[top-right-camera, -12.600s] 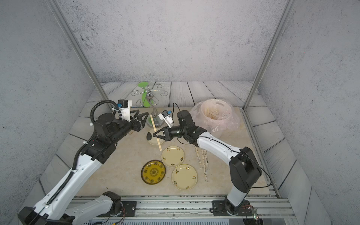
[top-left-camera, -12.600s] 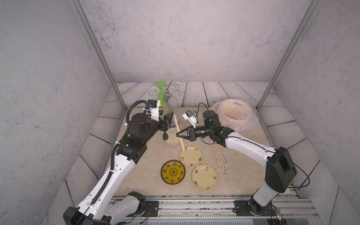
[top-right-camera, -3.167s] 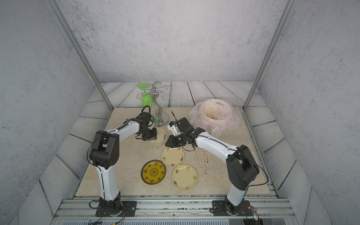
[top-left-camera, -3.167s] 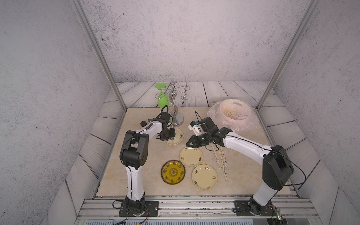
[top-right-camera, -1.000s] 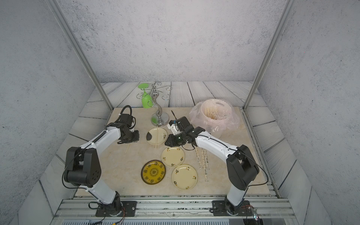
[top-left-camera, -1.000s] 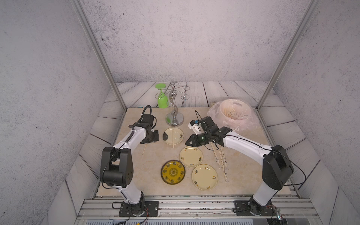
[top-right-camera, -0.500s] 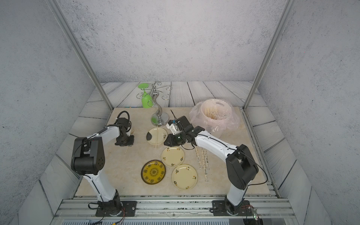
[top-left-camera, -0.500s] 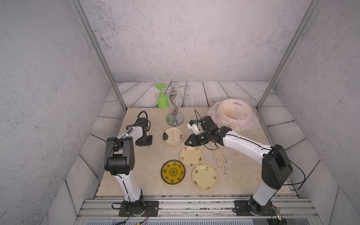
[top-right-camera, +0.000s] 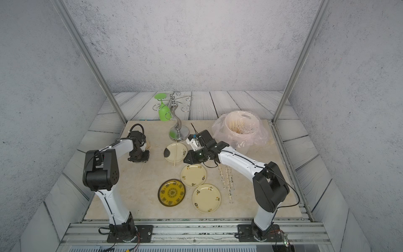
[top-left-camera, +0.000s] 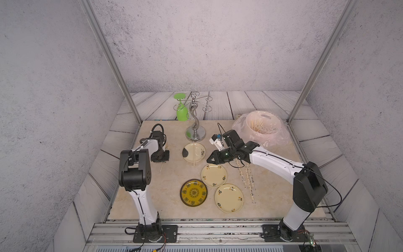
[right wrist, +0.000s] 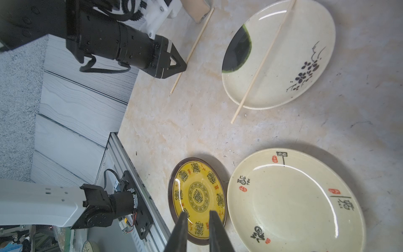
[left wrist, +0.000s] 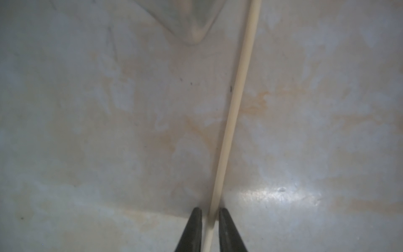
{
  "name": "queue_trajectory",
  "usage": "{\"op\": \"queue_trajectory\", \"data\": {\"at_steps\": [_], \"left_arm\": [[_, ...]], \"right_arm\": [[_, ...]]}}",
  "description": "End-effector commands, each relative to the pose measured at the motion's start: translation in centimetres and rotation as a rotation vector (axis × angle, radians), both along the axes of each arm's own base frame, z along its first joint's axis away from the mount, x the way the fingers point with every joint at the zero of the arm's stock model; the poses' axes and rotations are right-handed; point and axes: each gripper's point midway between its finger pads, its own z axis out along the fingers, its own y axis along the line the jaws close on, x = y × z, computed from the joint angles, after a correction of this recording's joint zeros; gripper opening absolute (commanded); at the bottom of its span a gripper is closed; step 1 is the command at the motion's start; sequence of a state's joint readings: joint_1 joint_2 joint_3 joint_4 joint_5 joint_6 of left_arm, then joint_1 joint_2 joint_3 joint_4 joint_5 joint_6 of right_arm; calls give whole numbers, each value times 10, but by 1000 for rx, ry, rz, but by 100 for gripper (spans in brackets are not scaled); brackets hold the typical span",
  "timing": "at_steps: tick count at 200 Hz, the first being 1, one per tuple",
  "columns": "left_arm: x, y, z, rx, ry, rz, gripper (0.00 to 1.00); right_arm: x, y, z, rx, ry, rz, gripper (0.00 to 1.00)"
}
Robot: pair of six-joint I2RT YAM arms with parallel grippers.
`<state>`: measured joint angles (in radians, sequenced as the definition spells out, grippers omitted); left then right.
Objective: Remove the packaging of disposable chopsticks
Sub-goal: Place the chopstick on the plate, then pick up the chopstick from the center of the board.
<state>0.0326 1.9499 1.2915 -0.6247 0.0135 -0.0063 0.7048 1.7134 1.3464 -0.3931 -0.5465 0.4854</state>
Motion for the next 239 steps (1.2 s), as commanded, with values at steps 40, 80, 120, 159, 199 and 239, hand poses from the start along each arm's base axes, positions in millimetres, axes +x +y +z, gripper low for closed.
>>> {"op": "queue_trajectory", "data": {"at_steps": [40, 80, 120, 159, 199, 239], "left_arm": [[-12, -2, -6, -20, 62, 5, 9], [-18, -5, -1, -44, 60, 29, 3], [-18, -14, 14, -81, 14, 46, 2], [-23, -21, 19, -113, 18, 77, 3], [-27, -33, 33, -165, -11, 102, 3], [-32, -57, 54, -285, -58, 115, 3]], "right_arm": [[-1, -2, -14, -26, 25, 5, 21], [-1, 0, -12, -13, 25, 6, 21], [-4, -3, -6, -8, 7, 9, 21], [-7, -6, -5, -1, 4, 5, 21], [-9, -7, -3, 7, -5, 7, 21], [-10, -6, 0, 21, -9, 12, 21]]}}
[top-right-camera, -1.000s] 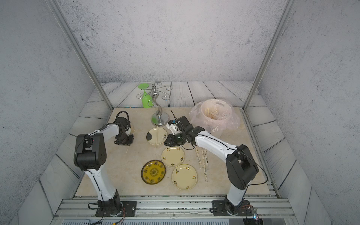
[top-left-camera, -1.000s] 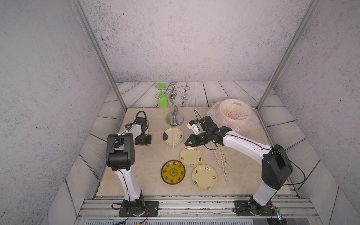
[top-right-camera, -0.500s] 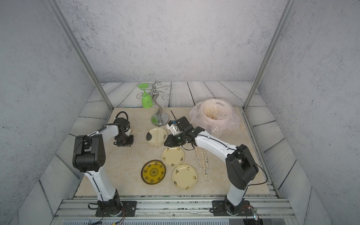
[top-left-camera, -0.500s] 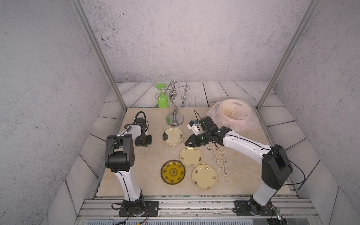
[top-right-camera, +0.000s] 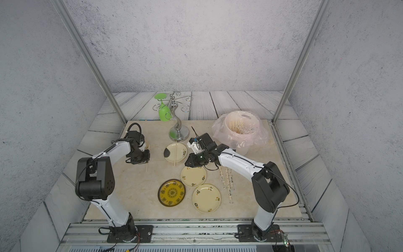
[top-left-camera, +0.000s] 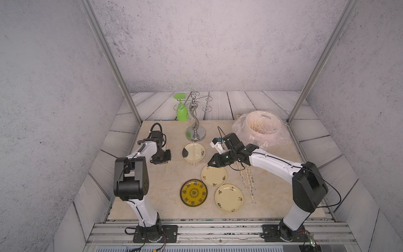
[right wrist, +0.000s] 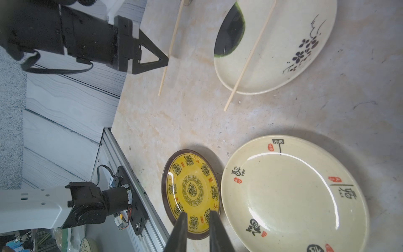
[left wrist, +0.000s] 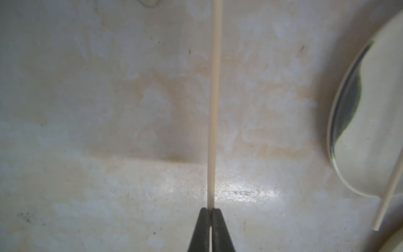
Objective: Remove the packaging of disposable chopsticks
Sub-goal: Pick up the chopstick from the center of the board.
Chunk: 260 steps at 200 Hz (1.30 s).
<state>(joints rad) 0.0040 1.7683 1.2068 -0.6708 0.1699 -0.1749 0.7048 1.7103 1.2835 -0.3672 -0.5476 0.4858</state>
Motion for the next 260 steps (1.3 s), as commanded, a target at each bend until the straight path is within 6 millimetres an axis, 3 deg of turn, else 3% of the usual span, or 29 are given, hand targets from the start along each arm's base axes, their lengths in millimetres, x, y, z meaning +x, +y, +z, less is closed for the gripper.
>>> {"op": "queue_trajectory", "data": {"at_steps": [1, 48, 88, 125, 203, 260], "left_arm": [[-7, -19, 14, -98, -17, 15, 3], [-4, -41, 22, -144, -26, 11, 3], [-3, -5, 4, 52, 39, 74, 18], [3, 4, -16, 109, 82, 70, 24], [12, 9, -45, 150, 165, 7, 21], [2, 12, -60, 162, 246, -11, 6]], "right_arm": [[-3, -1, 19, 42, -36, 10, 21], [-4, -1, 18, 39, -38, 16, 21], [-7, -4, 13, 31, -31, 18, 21], [-8, -6, 10, 20, -28, 20, 21], [-7, -7, 6, 5, -28, 21, 21], [-4, -5, 5, 7, -19, 14, 21]]}}
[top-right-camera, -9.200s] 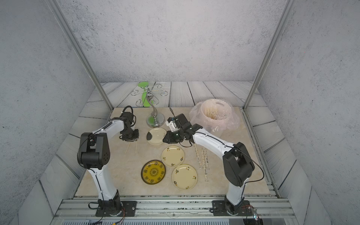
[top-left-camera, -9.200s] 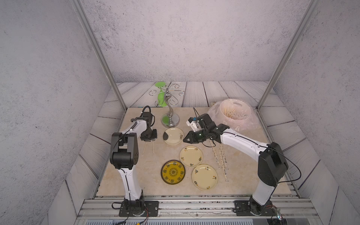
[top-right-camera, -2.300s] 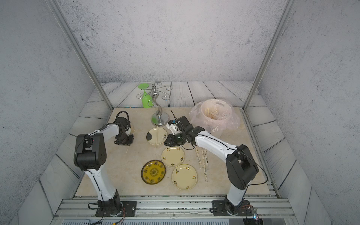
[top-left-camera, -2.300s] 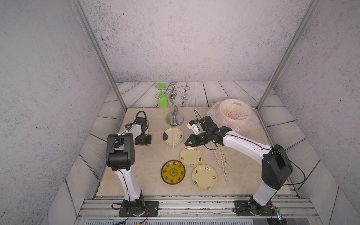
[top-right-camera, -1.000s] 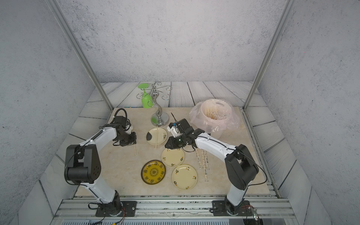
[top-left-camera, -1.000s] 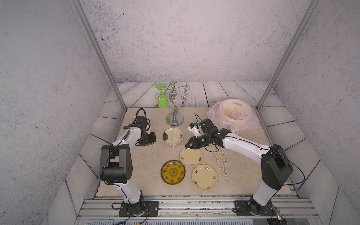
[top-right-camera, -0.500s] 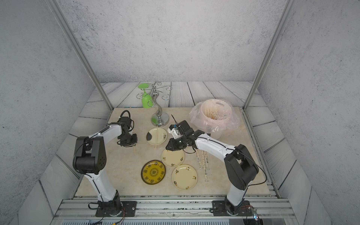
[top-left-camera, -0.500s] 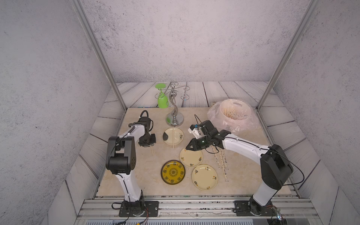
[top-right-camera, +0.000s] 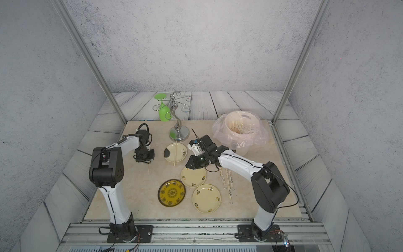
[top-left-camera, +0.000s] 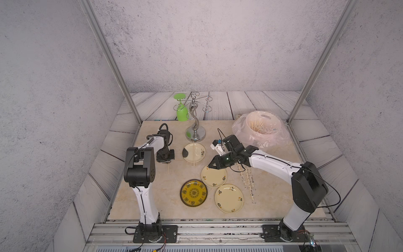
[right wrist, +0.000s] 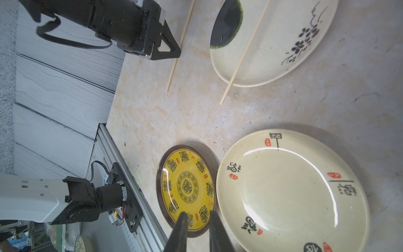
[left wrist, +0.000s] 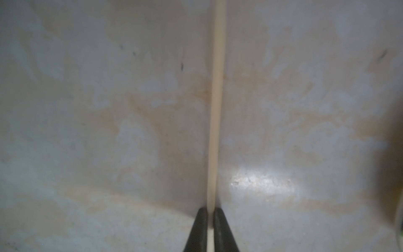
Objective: Remove the packaging of disposable chopsticks
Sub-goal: Pick up the chopstick from the center of the board.
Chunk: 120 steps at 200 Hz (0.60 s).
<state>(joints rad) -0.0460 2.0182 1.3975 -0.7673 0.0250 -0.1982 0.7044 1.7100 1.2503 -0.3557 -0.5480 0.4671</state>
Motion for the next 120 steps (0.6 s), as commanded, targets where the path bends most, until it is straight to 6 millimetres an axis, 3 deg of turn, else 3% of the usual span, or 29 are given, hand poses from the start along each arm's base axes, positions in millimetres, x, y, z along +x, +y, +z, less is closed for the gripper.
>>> {"op": "queue_trajectory", "data": {"at_steps": [1, 41, 120], "left_arm": [[-17, 6, -17, 20, 92, -5, 6], [-19, 4, -8, 4, 80, 5, 0], [-19, -12, 39, -104, -67, 38, 0]], "right_arm": [[0, -1, 16, 21, -21, 2, 21], [1, 0, 17, 26, -21, -4, 21], [2, -2, 24, 30, -31, -16, 21]]}}
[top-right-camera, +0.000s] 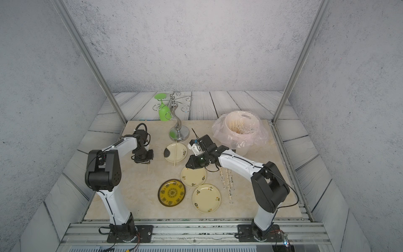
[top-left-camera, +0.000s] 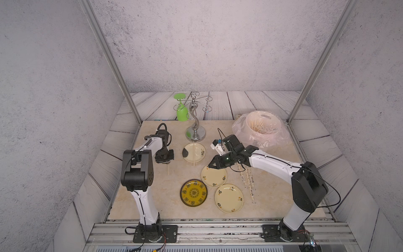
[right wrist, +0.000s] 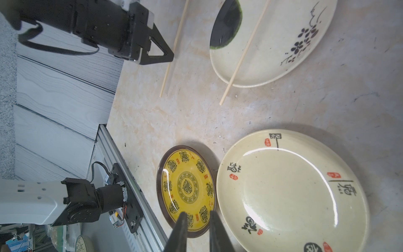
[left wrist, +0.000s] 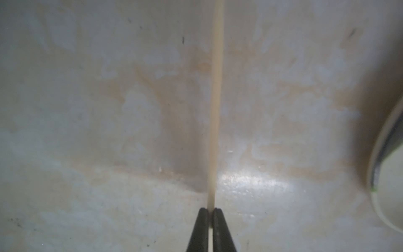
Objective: Remove the packaging of disposable chopsticks
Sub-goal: Pick up the chopstick from the center of the board, then place the chopstick on the plate.
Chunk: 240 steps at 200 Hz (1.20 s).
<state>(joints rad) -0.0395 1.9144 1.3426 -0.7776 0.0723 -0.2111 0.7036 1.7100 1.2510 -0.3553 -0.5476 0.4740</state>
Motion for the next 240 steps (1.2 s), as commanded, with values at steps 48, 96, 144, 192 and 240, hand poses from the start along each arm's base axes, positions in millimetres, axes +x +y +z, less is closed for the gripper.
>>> {"op": "queue_trajectory", "data": {"at_steps": [48, 96, 144, 192, 240], "left_arm": [[-9, -46, 37, -217, -92, 12, 0], [6, -81, 43, -230, -102, -64, 0], [16, -113, 32, -269, -74, -125, 0], [21, -123, 26, -287, -56, -153, 0], [30, -129, 23, -302, -33, -174, 0]], "right_arm": [[0, -3, 23, 28, -37, -9, 21], [0, -2, 23, 32, -37, -9, 21], [-1, -4, 14, 14, -26, -11, 21], [-1, -4, 10, 7, -21, -6, 21], [-1, -4, 6, 1, -13, -2, 21]]}}
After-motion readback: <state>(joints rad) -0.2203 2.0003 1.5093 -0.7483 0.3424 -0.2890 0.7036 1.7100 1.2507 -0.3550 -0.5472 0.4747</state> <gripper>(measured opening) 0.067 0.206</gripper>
